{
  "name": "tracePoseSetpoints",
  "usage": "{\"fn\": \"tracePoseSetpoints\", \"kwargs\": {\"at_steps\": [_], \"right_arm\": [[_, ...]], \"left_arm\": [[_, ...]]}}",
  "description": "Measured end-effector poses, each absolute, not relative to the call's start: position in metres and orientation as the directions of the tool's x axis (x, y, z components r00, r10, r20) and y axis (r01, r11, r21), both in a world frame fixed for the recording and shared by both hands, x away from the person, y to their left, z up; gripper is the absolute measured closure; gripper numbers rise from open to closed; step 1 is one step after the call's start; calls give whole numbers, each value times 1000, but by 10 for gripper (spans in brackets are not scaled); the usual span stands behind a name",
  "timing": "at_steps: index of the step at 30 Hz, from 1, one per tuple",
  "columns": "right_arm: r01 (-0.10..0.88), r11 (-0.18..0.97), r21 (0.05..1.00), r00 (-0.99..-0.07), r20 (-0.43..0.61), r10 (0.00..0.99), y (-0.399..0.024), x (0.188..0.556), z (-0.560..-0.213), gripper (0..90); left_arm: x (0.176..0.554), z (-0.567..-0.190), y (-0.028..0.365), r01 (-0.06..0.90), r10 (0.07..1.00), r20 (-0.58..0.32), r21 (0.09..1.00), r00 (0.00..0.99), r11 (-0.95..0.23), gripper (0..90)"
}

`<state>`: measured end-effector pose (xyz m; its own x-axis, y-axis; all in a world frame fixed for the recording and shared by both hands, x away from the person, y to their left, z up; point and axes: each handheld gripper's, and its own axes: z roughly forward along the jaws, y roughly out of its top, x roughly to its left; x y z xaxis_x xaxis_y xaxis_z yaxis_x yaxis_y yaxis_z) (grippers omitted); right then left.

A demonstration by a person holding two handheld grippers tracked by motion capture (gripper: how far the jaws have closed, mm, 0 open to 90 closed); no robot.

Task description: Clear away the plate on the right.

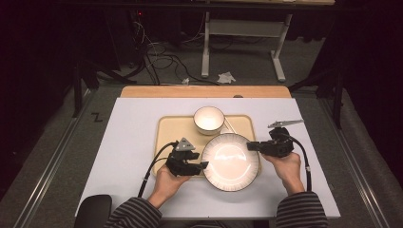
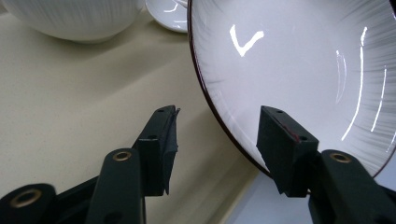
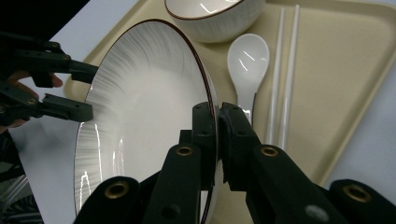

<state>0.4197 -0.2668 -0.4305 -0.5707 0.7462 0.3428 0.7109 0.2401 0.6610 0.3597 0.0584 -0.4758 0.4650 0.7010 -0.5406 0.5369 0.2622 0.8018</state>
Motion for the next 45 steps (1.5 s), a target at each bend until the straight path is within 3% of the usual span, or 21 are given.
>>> {"fn": "tracePoseSetpoints", "kwargs": {"at_steps": [6,15,21,29,37,40,45], "right_arm": [[705,281,651,-602,339,723,-249,425,-434,868],[683,308,663,-639,337,692,-230,428,-431,864],[660,332,674,-673,332,661,-215,430,-427,864],[617,358,701,-708,295,642,-205,431,-425,855],[577,401,712,-738,244,629,-190,428,-421,843],[573,405,713,-742,240,626,-187,426,-419,788],[552,429,715,-759,217,614,-177,422,-419,621]], "left_arm": [[366,-479,55,561,705,-560,781,436,273,649],[371,-482,52,608,699,-584,748,412,267,778],[371,-480,55,614,696,-592,741,406,272,818],[375,-471,72,605,672,-650,708,355,366,858],[378,-463,88,576,678,-662,704,319,415,860],[379,-459,94,564,676,-668,702,311,435,861],[381,-453,104,527,673,-670,712,313,464,861]]}}
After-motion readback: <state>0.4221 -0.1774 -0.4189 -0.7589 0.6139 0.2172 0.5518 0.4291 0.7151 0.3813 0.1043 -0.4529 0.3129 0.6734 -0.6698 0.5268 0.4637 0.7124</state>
